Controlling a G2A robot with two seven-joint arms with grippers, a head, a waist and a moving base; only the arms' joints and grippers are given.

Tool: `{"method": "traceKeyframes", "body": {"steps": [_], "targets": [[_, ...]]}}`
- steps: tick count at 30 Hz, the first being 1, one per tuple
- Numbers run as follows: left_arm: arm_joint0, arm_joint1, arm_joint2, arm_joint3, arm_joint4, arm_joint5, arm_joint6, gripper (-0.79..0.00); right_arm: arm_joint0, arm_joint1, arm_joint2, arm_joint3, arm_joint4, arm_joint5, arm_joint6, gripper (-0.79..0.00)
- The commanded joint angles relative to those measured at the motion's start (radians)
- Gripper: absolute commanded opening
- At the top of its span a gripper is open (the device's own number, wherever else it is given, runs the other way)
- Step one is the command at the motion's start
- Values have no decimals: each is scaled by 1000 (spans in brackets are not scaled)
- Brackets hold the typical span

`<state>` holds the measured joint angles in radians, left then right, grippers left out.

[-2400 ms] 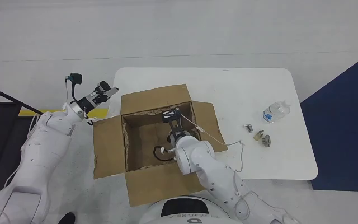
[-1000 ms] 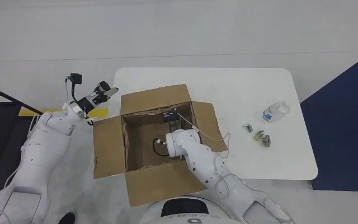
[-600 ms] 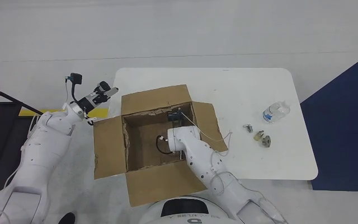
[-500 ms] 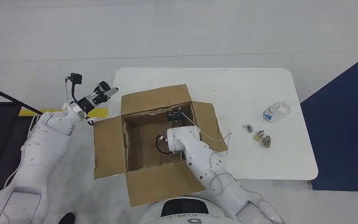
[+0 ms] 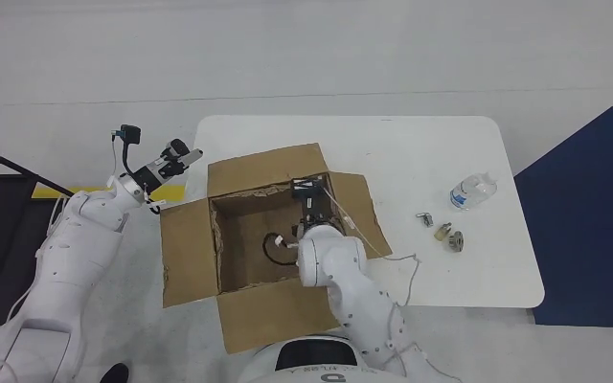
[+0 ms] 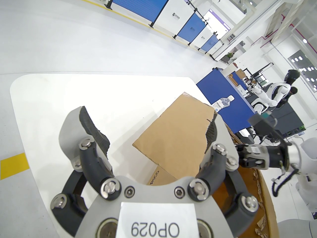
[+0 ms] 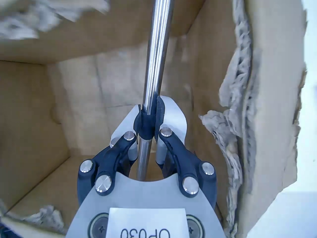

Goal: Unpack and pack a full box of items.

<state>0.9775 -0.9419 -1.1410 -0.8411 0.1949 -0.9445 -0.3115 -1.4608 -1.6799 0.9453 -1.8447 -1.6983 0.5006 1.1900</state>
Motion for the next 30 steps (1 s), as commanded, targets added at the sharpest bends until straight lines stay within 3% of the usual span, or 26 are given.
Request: {"method": "traceKeyframes", "body": {"steps": [1, 8, 14, 18, 27, 30], "targets": [[0, 0, 0, 0, 0, 0, 0, 0, -37, 17, -1, -72, 42, -38, -86, -785], [0, 0, 0, 0, 0, 0, 0, 0, -214, 82, 54, -321, 149, -174, -348, -785], [0, 0, 0, 0, 0, 0, 0, 0, -370, 121, 142, -505, 213, -257, -428, -785], [0, 0, 0, 0, 0, 0, 0, 0, -404, 132, 211, -505, 333, -352, -461, -785], [0, 0, 0, 0, 0, 0, 0, 0, -403, 134, 217, -487, 324, -354, -475, -785], [0, 0, 0, 0, 0, 0, 0, 0, -435, 145, 278, -505, 386, -426, -482, -785]]}}
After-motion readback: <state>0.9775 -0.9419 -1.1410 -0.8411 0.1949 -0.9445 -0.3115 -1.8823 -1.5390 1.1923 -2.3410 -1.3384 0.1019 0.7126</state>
